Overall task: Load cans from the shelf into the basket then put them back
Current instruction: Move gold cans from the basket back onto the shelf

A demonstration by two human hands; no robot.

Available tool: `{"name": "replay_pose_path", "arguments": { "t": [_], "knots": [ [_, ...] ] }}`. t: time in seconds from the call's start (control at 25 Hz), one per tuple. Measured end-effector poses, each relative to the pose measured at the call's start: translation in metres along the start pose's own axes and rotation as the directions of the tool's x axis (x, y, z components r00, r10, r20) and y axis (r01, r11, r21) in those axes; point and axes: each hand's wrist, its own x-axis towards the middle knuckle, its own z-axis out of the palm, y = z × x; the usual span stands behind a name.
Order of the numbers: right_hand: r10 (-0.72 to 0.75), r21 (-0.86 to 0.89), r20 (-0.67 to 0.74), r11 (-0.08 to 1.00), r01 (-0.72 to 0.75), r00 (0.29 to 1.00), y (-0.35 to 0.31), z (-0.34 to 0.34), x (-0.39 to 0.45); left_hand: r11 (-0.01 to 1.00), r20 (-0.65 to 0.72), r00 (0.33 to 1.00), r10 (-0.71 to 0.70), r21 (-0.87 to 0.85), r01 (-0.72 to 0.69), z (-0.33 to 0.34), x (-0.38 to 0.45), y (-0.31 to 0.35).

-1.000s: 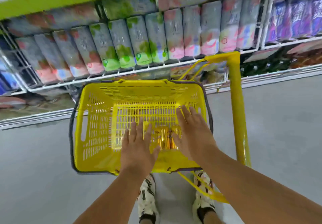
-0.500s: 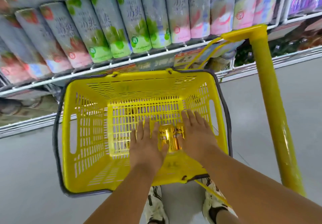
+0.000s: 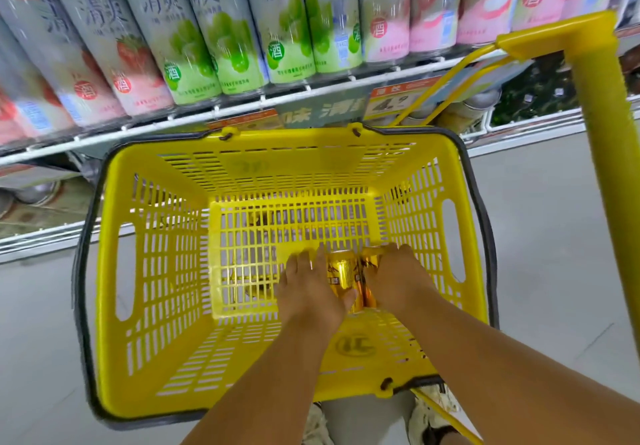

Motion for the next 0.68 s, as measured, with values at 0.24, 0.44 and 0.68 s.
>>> {"name": "replay_pose_path", "arguments": {
  "t": [0.24, 0.44, 0.68],
  "knots": [
    [0.172, 0.030, 0.020, 0.985, -0.173, 0.985, -0.010, 0.005, 0.019, 0.811, 0.229, 0.956, -0.183, -0.514, 0.279, 0.009, 0.015, 0.011],
    [0.137, 0.137, 0.142, 0.978, -0.157, 0.980, -0.003, 0.009, 0.028, 0.659, 0.303, 0.934, -0.190, -0.666, 0.350, 0.015, 0.018, 0.004],
    [0.012, 0.531, 0.246, 0.835, -0.145, 0.969, 0.012, 0.002, 0.012, 0.606, 0.264, 0.944, -0.200, -0.723, 0.331, -0.006, 0.000, -0.010]
  ]
}}
